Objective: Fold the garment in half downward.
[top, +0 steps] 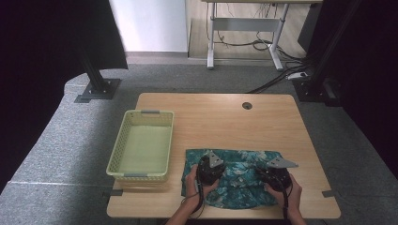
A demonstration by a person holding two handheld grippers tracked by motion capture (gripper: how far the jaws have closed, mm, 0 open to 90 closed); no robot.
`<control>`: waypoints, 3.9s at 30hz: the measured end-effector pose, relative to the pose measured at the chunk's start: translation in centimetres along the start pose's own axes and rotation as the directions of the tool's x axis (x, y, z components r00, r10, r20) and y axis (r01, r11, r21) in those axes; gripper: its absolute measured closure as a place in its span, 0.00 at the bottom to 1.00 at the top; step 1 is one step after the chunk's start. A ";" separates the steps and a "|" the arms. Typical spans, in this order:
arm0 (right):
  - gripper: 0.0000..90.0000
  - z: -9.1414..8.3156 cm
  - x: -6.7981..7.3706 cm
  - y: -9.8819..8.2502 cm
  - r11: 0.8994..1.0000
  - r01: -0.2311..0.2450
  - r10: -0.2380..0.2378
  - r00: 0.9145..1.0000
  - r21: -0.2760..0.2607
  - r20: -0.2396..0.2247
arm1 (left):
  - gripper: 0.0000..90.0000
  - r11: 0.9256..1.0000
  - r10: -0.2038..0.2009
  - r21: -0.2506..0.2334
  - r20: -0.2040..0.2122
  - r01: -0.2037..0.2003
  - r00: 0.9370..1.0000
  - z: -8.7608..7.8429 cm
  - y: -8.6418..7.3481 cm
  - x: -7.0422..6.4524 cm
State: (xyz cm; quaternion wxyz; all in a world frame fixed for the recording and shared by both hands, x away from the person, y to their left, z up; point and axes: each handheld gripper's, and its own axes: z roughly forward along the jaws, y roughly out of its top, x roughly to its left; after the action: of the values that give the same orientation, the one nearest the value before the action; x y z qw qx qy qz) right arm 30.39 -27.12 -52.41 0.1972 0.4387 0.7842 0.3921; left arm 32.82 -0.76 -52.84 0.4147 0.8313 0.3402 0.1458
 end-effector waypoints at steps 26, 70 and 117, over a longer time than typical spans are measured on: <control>0.95 -4.9 1.6 -1.5 0.997 -0.054 0.049 0.995 -0.059 -0.091 | 0.95 0.998 0.018 -0.059 0.084 -0.013 0.996 -3.8 -1.1 -1.8; 0.42 -3.4 5.7 -2.6 0.999 -0.045 0.045 0.999 -0.029 -0.005 | 0.59 0.994 -0.108 -0.014 0.069 0.109 0.992 -7.1 -4.1 2.8; 0.39 2.8 12.4 -2.5 0.997 0.070 -0.068 0.997 0.043 -0.044 | 0.60 0.992 -0.115 0.042 0.003 0.115 0.993 -5.2 -6.6 4.0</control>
State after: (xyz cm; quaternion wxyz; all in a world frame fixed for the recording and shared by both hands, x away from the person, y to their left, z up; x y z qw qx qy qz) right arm 24.19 -16.23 -55.68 0.1844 0.4071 0.8113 0.3769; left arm 30.01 7.87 -55.04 0.4058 0.8192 0.3894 0.1123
